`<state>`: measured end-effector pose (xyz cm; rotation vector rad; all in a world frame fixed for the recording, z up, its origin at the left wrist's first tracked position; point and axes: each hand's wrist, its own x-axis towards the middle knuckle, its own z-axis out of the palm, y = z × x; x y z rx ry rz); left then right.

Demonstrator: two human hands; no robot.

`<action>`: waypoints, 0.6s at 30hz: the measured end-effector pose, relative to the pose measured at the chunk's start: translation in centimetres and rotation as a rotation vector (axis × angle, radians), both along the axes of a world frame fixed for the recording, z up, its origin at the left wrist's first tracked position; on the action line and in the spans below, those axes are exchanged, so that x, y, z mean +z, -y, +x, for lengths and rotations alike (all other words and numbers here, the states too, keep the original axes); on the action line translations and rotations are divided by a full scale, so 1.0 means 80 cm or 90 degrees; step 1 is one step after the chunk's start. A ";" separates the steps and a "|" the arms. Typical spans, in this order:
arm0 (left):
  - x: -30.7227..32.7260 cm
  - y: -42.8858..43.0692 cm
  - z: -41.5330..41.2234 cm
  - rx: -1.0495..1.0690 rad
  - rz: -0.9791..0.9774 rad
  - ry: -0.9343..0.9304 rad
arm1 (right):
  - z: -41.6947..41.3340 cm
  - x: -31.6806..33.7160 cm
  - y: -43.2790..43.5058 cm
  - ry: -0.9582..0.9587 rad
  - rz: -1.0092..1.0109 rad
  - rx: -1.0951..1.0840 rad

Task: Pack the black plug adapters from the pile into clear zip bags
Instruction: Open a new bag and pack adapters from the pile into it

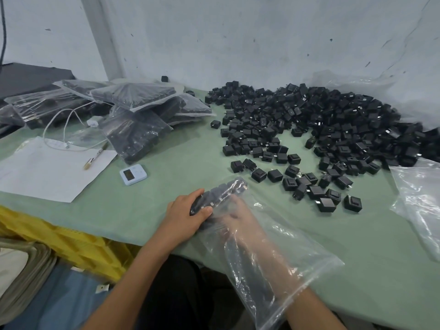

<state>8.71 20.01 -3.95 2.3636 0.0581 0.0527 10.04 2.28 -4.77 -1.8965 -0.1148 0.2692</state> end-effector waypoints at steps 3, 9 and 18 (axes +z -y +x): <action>0.000 0.000 0.001 0.000 0.001 0.002 | 0.000 0.004 -0.002 -0.007 0.020 -0.005; -0.007 -0.002 0.003 0.001 -0.006 -0.007 | 0.001 -0.001 0.001 -0.075 0.076 -0.089; -0.009 -0.001 0.003 -0.055 0.050 -0.031 | -0.005 0.008 0.012 -0.097 0.153 0.016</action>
